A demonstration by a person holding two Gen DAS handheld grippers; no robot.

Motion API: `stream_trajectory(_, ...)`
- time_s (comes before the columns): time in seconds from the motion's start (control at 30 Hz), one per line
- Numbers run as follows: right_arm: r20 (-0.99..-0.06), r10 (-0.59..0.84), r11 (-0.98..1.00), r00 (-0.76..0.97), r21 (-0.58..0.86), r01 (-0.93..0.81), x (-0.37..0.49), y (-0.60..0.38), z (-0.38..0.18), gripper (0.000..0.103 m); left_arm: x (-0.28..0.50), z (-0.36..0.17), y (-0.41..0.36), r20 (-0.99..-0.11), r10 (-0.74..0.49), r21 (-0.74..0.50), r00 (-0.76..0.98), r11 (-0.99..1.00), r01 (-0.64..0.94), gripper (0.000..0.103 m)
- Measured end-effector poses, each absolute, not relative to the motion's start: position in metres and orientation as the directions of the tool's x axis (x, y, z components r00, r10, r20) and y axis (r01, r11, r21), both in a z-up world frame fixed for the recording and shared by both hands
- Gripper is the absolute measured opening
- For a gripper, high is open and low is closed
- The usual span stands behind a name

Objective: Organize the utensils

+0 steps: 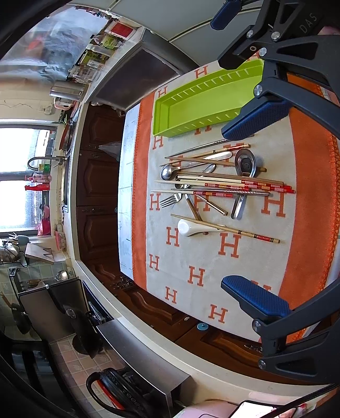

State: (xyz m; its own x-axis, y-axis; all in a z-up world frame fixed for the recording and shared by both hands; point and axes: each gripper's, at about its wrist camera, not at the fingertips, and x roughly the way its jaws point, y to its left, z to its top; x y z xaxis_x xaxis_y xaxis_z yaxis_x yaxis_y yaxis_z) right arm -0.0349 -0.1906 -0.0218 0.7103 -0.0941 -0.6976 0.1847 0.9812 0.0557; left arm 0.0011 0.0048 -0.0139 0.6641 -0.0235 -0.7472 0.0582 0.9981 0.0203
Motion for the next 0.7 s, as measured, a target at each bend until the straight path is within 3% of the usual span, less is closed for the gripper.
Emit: stream_trajectory(0.7,-0.703,-0.090,0.981,0.705,0.061,0.187,-0.0346,-0.1918,-0.0235,0.095,-0.0069,-0.0180,0.0069,-0.750,-0.023,0.021,0.661,0.998,0.059,0.102)
